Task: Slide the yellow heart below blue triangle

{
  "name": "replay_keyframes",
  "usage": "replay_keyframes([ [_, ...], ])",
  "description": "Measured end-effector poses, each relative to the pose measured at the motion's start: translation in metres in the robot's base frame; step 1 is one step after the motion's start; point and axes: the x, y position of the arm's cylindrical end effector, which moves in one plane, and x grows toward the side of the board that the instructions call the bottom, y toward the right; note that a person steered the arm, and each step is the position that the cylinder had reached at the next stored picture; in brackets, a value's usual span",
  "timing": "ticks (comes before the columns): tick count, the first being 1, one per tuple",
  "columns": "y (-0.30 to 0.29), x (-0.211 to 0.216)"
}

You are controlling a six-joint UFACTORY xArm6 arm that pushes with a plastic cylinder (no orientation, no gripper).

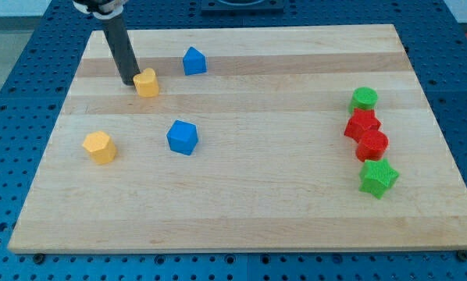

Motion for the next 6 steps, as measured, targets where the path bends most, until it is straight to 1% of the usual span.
replay_keyframes([
  [1,0.021,0.005],
  [2,0.061,0.005],
  [3,0.061,0.005],
  [4,0.038,0.005],
  [5,0.018,0.026],
  [6,0.036,0.050],
])
